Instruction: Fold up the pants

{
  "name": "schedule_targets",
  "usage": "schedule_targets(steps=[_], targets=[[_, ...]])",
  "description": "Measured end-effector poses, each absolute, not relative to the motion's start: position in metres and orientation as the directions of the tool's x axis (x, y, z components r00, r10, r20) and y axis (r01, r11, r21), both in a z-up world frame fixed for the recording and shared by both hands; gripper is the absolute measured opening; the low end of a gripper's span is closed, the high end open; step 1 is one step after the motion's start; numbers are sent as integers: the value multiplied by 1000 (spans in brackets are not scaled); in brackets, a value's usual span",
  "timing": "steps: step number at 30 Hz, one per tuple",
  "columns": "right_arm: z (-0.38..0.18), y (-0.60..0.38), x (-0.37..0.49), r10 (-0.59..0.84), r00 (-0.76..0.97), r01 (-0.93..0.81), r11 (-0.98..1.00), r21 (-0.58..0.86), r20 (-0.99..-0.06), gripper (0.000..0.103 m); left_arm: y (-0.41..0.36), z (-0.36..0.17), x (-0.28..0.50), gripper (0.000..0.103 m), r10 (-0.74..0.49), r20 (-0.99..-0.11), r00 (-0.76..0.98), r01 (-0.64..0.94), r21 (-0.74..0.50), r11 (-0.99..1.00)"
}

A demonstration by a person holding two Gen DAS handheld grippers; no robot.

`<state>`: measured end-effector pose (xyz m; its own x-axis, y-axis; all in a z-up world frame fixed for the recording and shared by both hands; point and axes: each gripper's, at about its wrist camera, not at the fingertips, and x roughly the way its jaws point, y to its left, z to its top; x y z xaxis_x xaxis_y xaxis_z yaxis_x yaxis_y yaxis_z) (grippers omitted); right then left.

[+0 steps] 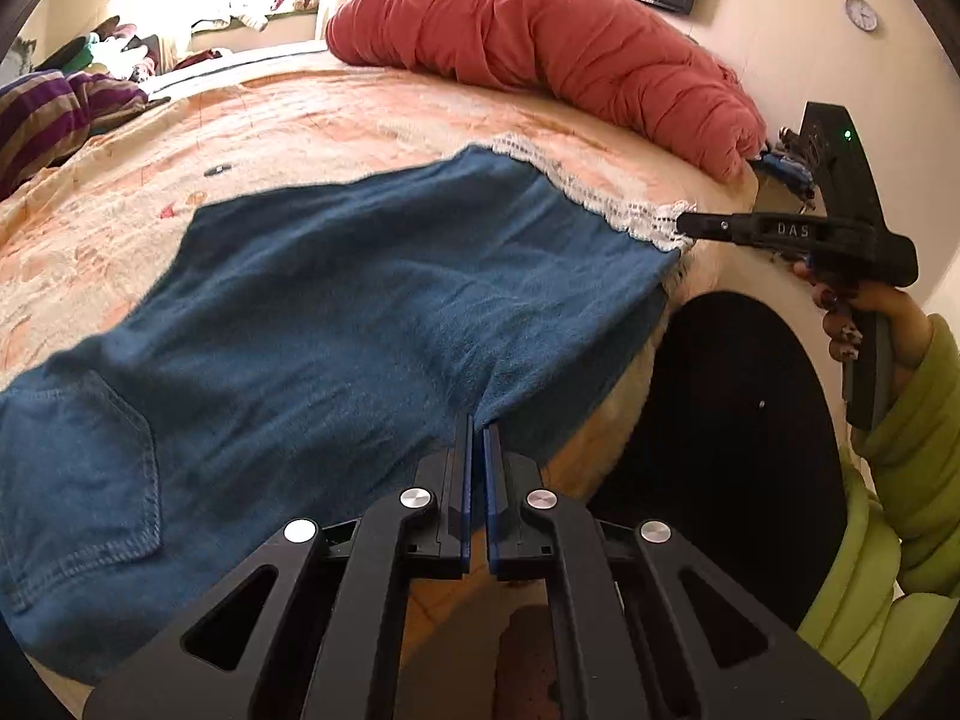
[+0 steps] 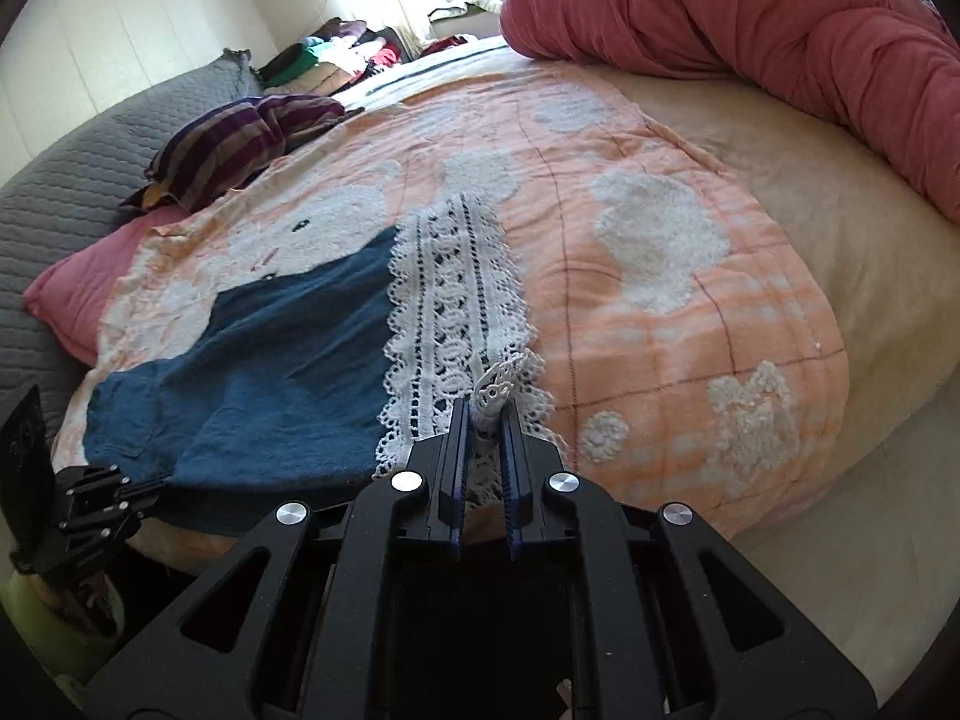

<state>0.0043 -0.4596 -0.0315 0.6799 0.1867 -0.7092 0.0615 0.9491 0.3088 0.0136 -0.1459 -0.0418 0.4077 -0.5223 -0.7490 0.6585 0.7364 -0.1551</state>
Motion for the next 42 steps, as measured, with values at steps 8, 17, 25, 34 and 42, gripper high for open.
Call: schedule_targets(steps=[8,17,25,34,42], targets=[[-52,-467,5,211,628,63,945,319,-749,7,-160,-48,11,3,-424,-809,408,639,-79,765],[-8,-446,-12,173,695,-69,982,175,-697,15,-168,-43,12,3,-368,-829,421,621,-32,783],[-10,-351,-1,389,567,-373,907,195,-726,15,-160,-46,8,3,-413,-814,409,634,-72,770],[-61,-340,26,364,420,-365,906,212,-831,14,-163,-49,-5,3,-370,-836,405,681,5,732],[-26,-348,-11,365,559,-457,885,91,-745,36,-170,-28,-14,25,-434,-773,463,704,23,709]])
